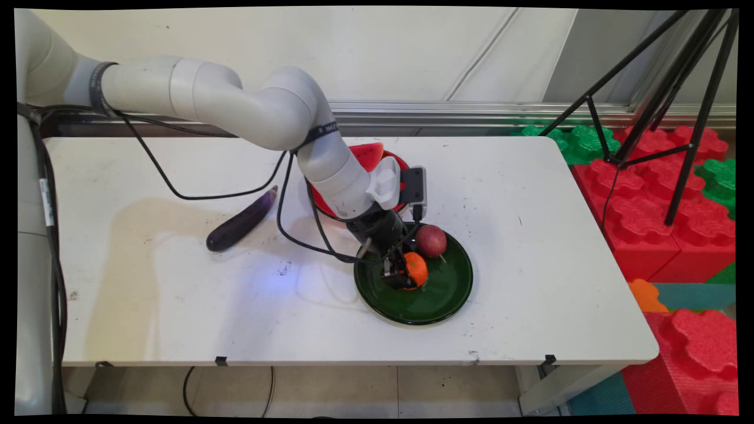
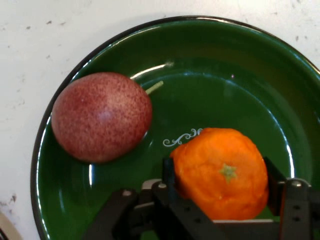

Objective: Place the picked object on the table

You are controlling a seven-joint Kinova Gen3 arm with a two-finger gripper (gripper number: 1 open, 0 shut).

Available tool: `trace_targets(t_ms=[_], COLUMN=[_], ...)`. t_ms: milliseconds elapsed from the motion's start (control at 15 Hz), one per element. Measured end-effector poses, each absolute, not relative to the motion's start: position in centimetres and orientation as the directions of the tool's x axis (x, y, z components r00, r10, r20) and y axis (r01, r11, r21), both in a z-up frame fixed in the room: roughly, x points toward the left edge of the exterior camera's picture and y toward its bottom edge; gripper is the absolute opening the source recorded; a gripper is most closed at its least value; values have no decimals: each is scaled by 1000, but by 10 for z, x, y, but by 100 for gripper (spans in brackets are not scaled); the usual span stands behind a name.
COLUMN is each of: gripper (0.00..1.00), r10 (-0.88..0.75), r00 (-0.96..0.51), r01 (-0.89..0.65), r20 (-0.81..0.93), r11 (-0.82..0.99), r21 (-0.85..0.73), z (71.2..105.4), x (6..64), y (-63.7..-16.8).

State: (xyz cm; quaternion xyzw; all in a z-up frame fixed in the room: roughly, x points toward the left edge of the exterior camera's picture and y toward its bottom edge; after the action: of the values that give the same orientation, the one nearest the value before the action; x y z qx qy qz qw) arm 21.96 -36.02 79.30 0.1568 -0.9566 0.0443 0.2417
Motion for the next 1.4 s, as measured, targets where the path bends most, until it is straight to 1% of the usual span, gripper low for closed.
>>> trace_targets(t_ms=[467,800,1067,1400], gripper=[0,0,0,0], r10=[-268,-254,-249,-249], r00=[-824,-812,-808,-821], r01=[-322,-322,-327,-328], r20=[499,525,534,513], r11=[946,946,943,942], r21=[-24,-41,-55,-68], z=[821,853,877,897], x=[235,255,279,316], y=[-345,-330,-315,-300])
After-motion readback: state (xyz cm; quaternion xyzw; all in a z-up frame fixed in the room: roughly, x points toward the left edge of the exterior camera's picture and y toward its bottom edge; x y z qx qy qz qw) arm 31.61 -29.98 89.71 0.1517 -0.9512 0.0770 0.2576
